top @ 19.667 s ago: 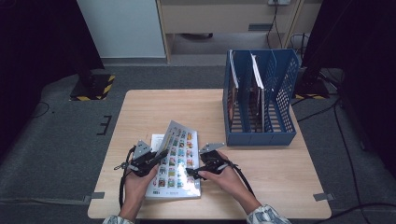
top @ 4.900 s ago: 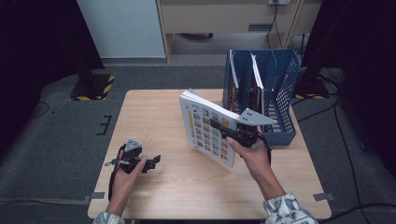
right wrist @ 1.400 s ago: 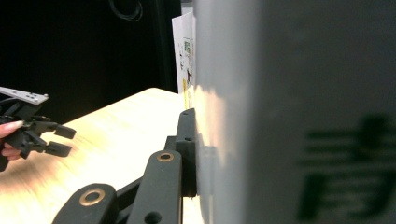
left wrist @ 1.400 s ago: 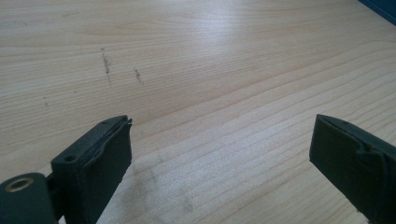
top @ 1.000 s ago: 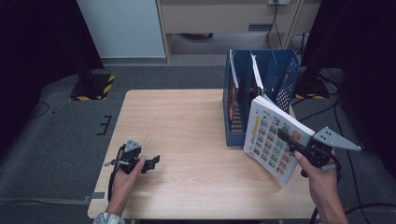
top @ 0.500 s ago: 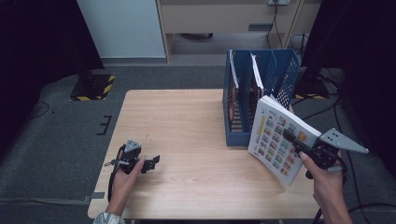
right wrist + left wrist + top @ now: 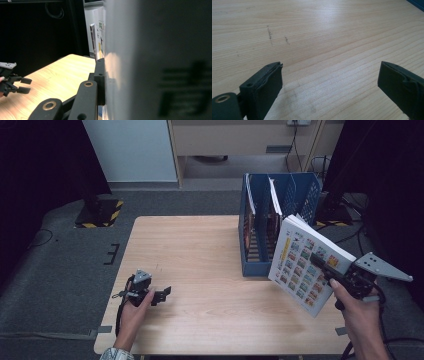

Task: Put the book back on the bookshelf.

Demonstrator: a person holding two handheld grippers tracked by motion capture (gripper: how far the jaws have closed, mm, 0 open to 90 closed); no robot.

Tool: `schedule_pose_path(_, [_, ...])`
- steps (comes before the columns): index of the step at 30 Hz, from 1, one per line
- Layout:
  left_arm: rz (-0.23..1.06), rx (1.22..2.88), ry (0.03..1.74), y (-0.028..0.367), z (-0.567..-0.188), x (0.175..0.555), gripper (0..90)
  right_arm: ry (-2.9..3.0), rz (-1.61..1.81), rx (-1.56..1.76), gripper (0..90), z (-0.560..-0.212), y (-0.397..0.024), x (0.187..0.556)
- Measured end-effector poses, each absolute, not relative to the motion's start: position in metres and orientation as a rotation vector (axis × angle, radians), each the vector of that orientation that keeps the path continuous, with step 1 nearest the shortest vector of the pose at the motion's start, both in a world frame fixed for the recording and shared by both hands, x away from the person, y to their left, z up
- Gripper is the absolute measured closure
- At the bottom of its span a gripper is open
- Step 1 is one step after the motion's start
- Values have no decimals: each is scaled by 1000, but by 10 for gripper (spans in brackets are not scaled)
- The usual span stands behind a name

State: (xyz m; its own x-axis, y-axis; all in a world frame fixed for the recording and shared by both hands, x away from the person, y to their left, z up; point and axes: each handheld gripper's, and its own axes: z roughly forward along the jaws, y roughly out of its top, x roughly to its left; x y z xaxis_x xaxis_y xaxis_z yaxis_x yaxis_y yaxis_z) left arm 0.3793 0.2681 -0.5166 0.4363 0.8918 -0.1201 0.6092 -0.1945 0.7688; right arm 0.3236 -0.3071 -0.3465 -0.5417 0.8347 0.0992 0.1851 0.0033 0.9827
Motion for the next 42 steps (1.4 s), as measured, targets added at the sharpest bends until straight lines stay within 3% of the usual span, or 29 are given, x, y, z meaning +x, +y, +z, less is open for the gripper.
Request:
schedule_pose_path(12, [457, 1914, 1267, 268, -517, 379, 52, 1721, 1585, 1045, 740, -316, -305, 330])
schedule_pose_path(42, [460, 1919, 1257, 266, -517, 378, 51, 1628, 1451, 1129, 740, -291, -314, 372])
